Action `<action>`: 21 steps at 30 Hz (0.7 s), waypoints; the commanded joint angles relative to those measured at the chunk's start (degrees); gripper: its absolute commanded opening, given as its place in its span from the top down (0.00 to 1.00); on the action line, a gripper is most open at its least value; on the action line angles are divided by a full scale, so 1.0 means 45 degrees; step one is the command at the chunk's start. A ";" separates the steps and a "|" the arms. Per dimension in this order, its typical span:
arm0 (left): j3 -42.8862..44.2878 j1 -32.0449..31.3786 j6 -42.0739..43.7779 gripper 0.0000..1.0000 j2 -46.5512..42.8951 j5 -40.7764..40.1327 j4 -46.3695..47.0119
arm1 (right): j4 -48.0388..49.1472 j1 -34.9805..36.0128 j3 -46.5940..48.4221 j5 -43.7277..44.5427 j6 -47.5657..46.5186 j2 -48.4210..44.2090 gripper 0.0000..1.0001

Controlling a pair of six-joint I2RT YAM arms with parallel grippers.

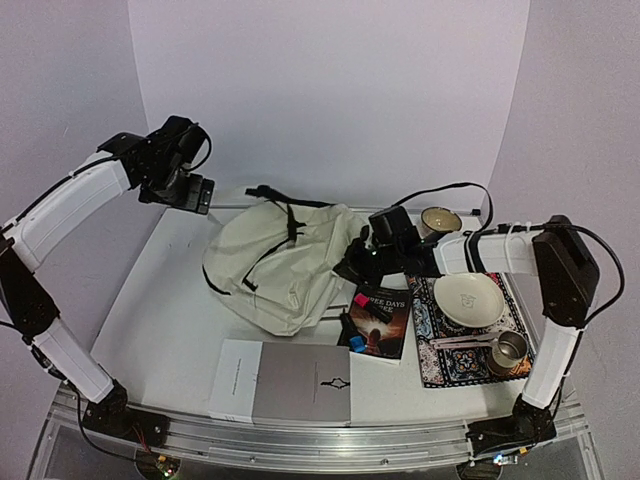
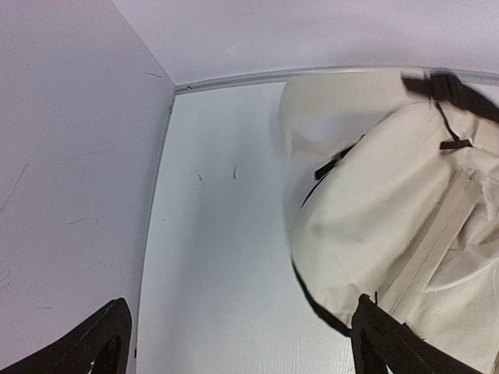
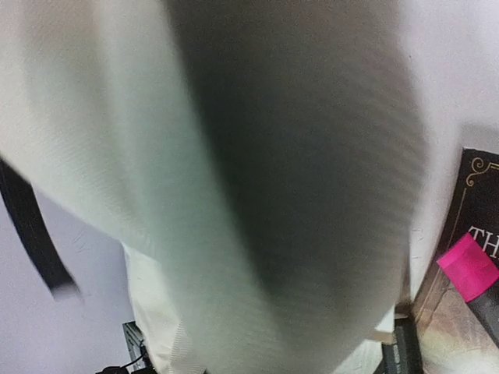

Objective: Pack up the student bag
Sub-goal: Turn over the student bag with the book, then pick up the book from the student bag.

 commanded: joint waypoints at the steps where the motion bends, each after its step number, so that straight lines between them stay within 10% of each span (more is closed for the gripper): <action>1: -0.0192 0.0185 -0.0418 0.01 -0.1573 -0.1245 0.0265 | 0.0133 -0.0008 0.0705 -0.0352 0.0002 0.0409 1.00; 11: -0.4683 0.0174 -0.1845 0.01 -0.3672 0.5261 0.2400 | 0.0338 0.0000 0.0965 -0.1305 -0.0006 -0.0226 1.00; 21: -0.9549 0.0201 -0.5462 0.01 -0.4503 0.6637 0.7333 | 0.0854 0.0251 0.0821 -0.1512 0.0352 -0.1316 1.00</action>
